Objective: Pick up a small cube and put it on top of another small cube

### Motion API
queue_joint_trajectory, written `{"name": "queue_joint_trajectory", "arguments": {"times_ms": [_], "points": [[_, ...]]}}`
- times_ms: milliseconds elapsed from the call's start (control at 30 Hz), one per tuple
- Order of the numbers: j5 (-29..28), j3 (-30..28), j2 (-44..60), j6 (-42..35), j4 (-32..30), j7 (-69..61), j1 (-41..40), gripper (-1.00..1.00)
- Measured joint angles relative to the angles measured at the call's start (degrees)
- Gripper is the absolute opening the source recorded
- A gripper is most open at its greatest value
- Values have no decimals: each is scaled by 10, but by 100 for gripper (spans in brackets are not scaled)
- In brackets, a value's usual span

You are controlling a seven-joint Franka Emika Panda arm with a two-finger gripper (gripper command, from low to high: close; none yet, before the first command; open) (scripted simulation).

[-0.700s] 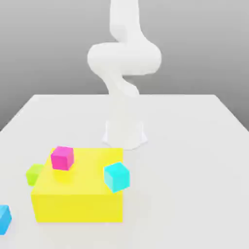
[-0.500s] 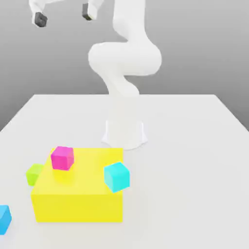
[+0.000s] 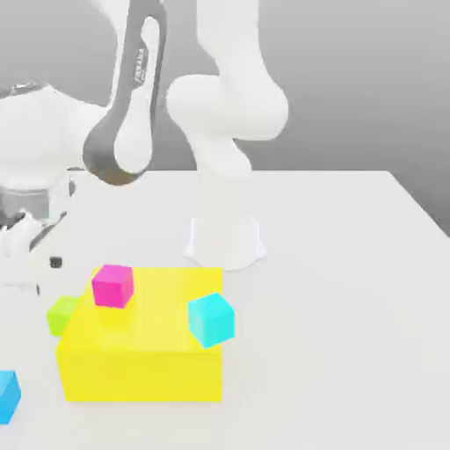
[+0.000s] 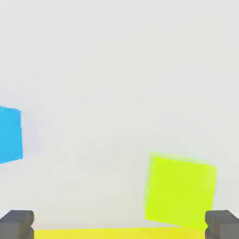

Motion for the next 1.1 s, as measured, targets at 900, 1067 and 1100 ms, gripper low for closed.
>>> {"name": "queue_joint_trajectory", "arguments": {"times_ms": [900, 1067, 1100], "points": [[-53, 76, -144, -127, 23, -35, 33, -100], [-61, 98, -248, -229, 26, -99, 74, -100], [-60, 99, -269, -252, 23, -114, 80, -100]]}}
